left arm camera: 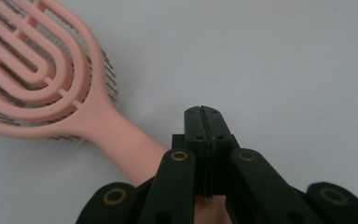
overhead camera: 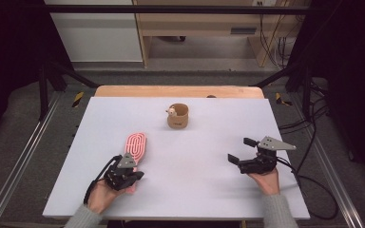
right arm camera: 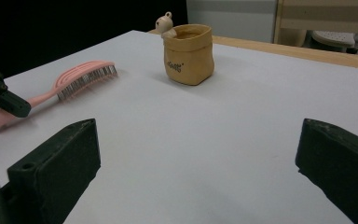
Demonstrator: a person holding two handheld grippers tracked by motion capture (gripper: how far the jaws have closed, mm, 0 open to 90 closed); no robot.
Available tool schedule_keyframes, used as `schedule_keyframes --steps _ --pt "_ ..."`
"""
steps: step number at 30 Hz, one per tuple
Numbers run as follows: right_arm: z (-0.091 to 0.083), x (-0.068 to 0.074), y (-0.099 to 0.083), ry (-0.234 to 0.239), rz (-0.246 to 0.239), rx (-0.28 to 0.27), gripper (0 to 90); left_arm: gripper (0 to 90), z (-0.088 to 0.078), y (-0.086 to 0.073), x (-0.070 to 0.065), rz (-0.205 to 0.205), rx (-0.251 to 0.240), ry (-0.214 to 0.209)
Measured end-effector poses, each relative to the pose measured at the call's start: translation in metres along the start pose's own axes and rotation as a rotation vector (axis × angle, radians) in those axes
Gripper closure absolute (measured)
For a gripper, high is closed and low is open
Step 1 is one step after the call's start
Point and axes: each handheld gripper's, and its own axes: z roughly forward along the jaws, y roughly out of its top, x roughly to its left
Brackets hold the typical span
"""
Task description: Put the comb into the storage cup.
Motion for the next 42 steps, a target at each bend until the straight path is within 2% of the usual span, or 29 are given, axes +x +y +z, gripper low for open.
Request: schedule_keyframes --steps 25,33,37,42 --pt "0.000 0.000 0.000 0.000 0.000 0.001 0.3 89.9 -0.013 -0.013 0.016 -0.039 0.036 0.082" --pt "0.000 0.000 0.000 0.000 0.001 0.000 0.4 89.8 -0.013 -0.013 0.018 -0.042 0.039 0.082" --pt "0.000 0.000 0.000 0.000 0.001 0.000 0.4 89.8 -0.017 -0.011 0.017 -0.043 0.015 0.070" --pt "0.000 0.000 0.000 -0.003 0.000 -0.002 0.4 89.0 -0.028 -0.006 0.017 -0.057 -0.050 0.084"
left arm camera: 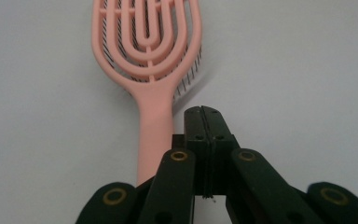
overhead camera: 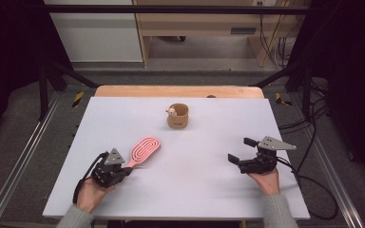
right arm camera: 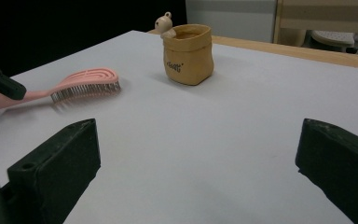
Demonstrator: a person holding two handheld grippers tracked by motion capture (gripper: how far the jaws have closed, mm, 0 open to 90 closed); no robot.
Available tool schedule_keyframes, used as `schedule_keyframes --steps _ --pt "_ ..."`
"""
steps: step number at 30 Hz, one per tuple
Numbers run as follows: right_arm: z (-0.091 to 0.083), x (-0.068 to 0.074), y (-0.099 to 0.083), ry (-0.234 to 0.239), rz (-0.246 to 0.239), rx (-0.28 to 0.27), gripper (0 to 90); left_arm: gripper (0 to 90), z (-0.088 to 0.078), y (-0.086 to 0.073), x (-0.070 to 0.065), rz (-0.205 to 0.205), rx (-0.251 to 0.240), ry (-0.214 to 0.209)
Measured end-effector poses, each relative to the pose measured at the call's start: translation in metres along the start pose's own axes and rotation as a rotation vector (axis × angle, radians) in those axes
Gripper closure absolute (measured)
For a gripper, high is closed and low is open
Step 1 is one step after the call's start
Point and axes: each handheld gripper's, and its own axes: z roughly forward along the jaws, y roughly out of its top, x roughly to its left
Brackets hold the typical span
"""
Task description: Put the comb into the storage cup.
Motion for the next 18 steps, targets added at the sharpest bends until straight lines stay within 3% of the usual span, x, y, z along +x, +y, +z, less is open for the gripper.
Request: schedule_keyframes --steps 5,18 --pt "0.000 0.000 0.000 0.000 -0.001 0.001 0.4 76.6 -0.008 0.004 0.004 -0.043 -0.057 0.026" --pt "0.000 0.000 0.000 0.000 0.001 -0.003 0.4 26.5 -0.013 0.009 0.015 -0.156 -0.151 0.062"
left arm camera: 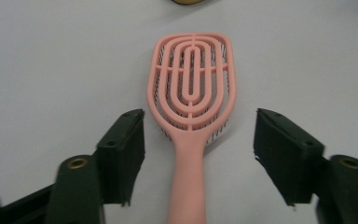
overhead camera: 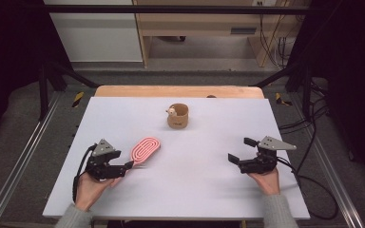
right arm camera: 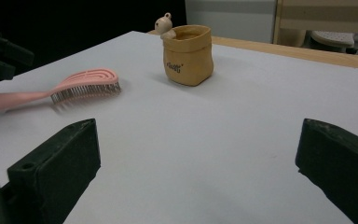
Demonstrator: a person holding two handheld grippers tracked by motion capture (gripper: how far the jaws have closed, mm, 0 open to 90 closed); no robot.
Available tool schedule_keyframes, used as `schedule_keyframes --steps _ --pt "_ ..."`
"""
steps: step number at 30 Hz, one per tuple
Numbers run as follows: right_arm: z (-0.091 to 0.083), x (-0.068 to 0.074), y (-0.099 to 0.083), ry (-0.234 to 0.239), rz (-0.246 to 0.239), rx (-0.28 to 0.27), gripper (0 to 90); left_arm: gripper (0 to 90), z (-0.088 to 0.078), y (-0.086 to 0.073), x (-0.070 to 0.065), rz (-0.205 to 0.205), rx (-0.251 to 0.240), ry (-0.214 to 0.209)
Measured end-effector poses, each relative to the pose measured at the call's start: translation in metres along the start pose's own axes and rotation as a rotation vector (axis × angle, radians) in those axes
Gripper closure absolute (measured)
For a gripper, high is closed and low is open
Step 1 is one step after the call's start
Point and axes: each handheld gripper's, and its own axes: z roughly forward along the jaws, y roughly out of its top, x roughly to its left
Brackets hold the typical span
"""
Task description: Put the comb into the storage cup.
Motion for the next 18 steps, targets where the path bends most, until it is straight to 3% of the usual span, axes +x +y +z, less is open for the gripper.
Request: schedule_keyframes --steps 7,18 --pt "-0.0002 0.0000 0.0001 0.000 0.000 -0.002 0.4 6.2 0.0020 0.0032 0.0000 0.001 -0.002 0.020" --pt "-0.0006 -0.0002 0.0002 0.000 -0.001 -0.002 0.4 0.0 0.0047 0.0043 0.0000 0.028 -0.028 0.013"
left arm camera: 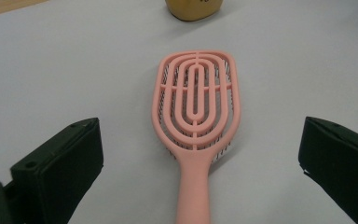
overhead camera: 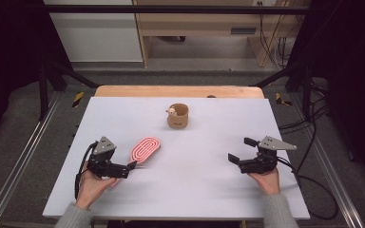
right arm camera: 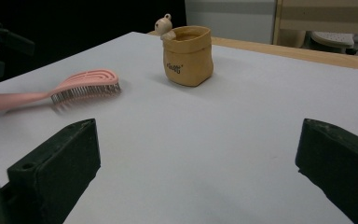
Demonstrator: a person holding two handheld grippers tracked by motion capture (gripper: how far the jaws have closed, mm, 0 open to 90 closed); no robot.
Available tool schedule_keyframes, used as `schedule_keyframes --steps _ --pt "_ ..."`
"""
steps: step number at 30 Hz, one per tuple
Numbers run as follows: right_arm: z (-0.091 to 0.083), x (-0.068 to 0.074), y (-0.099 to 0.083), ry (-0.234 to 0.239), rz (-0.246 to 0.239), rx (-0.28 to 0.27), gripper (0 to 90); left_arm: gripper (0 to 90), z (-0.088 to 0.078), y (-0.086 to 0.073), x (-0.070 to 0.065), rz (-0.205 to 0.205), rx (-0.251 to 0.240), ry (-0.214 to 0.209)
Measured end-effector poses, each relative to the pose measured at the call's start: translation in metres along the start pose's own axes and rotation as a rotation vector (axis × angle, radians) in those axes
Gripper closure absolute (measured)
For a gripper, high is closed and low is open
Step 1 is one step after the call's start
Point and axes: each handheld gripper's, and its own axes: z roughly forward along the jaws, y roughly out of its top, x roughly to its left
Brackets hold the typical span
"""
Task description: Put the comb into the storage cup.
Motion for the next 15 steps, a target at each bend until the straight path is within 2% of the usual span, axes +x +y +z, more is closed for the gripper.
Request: schedule_keyframes --steps 7,15 --pt "0.000 0.000 0.000 0.000 0.001 0.001 0.3 0.0 0.008 -0.004 0.004 -0.008 0.016 -0.011" --pt "0.000 0.000 0.000 -0.001 0.001 0.002 0.3 0.0 0.019 -0.009 0.005 0.002 0.067 -0.017"
